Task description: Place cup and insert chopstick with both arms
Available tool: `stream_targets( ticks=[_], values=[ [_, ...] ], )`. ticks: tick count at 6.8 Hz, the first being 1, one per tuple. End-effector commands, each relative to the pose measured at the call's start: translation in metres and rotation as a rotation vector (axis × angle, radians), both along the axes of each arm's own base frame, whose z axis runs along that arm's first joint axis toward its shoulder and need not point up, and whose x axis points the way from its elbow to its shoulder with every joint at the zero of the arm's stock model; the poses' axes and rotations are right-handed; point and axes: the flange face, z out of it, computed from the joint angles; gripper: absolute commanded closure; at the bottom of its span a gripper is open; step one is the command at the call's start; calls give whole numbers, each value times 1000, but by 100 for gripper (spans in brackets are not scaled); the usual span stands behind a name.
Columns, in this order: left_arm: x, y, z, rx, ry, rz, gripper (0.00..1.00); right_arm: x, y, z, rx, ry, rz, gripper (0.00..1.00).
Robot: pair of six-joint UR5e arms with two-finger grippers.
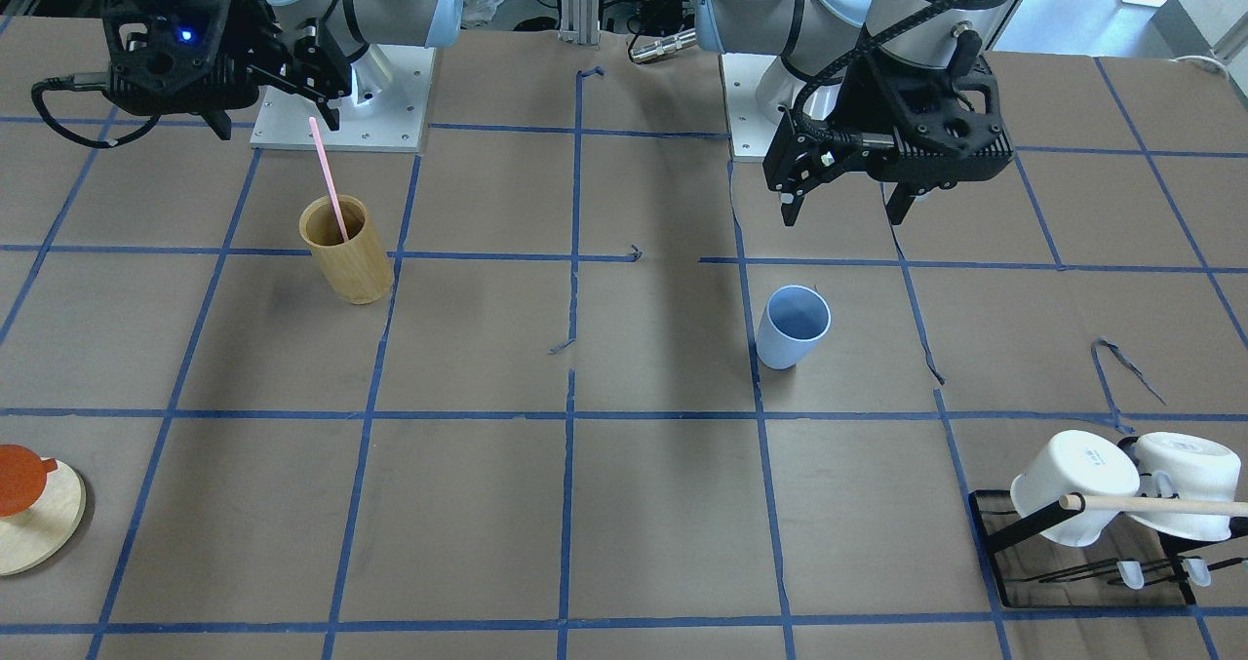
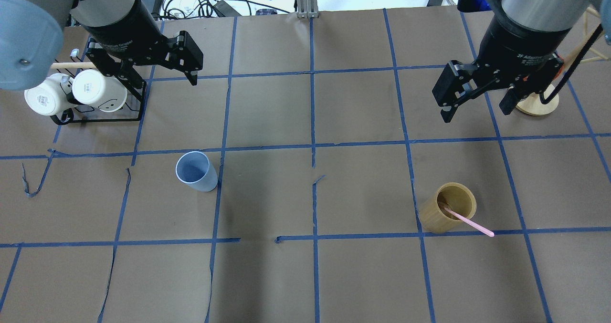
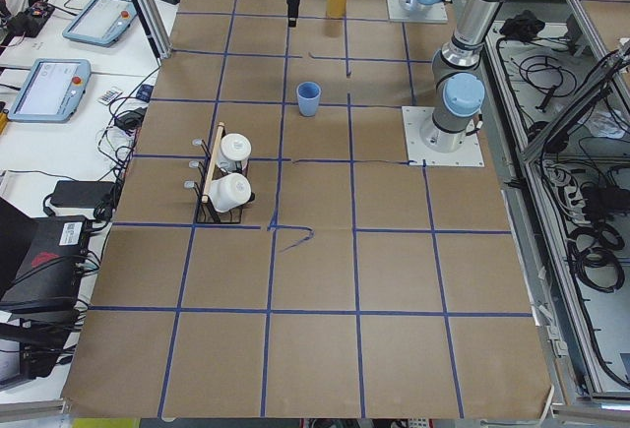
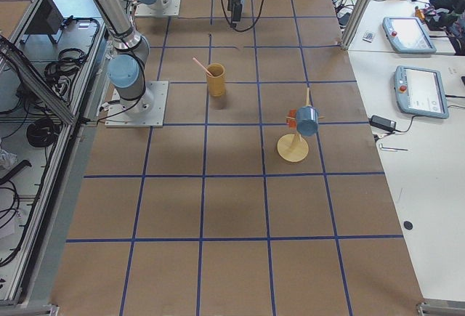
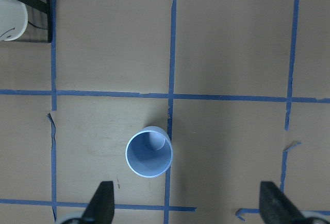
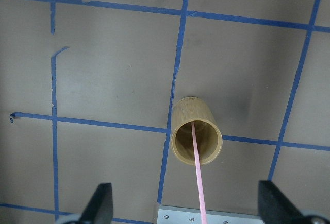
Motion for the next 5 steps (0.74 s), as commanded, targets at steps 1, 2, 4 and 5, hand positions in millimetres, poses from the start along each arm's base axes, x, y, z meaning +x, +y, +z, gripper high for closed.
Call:
stream_targets(
  ticks=[1,2,4,5],
  values=[
    [0,1,-2,4,0,0,0,-4,1,1,1,34,4,0],
    [0,1,-1,2,0,0,0,-5,2,1,1,59,9,0],
    [0,0,-2,4,0,0,0,-6,-2,0,-9,65,0,0],
    [0,1,-2,4,0,0,0,-6,-5,-5,2,65,0,0]
  ],
)
